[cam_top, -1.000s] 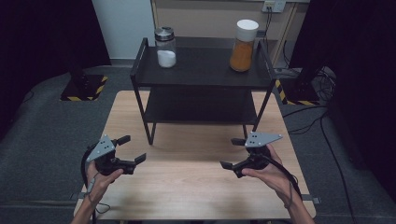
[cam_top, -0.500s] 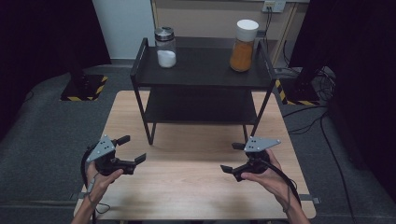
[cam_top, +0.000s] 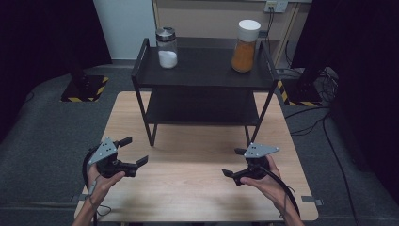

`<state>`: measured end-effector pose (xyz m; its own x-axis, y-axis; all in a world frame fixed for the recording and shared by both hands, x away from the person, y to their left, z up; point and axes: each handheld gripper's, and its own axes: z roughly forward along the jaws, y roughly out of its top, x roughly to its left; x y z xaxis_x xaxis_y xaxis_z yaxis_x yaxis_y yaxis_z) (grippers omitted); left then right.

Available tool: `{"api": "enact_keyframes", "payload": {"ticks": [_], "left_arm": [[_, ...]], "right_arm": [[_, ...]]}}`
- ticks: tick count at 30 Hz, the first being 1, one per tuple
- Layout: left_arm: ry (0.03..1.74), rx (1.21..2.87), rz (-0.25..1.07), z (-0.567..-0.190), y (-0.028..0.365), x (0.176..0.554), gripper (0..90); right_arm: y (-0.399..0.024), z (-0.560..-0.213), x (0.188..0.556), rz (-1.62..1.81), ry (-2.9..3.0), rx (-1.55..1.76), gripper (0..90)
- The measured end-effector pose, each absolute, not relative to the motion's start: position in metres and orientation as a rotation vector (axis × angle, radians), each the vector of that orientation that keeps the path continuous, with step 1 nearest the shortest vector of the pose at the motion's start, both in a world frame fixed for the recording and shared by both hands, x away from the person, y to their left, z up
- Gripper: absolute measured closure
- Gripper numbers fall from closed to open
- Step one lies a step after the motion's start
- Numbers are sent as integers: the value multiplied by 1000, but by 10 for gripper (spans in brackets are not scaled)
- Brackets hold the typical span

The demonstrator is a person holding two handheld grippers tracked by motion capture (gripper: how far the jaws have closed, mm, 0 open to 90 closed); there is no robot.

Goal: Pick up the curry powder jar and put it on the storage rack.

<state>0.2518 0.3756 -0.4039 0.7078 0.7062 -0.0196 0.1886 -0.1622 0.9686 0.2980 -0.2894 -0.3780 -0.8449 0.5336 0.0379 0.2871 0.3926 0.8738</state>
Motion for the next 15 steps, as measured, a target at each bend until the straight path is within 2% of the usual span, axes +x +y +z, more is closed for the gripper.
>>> {"api": "enact_keyframes", "payload": {"ticks": [15], "left_arm": [[773, 1674, 557, -405, 378, 249, 18]], "right_arm": [[-313, -392, 269, 1442, 2249, 852, 73]]}}
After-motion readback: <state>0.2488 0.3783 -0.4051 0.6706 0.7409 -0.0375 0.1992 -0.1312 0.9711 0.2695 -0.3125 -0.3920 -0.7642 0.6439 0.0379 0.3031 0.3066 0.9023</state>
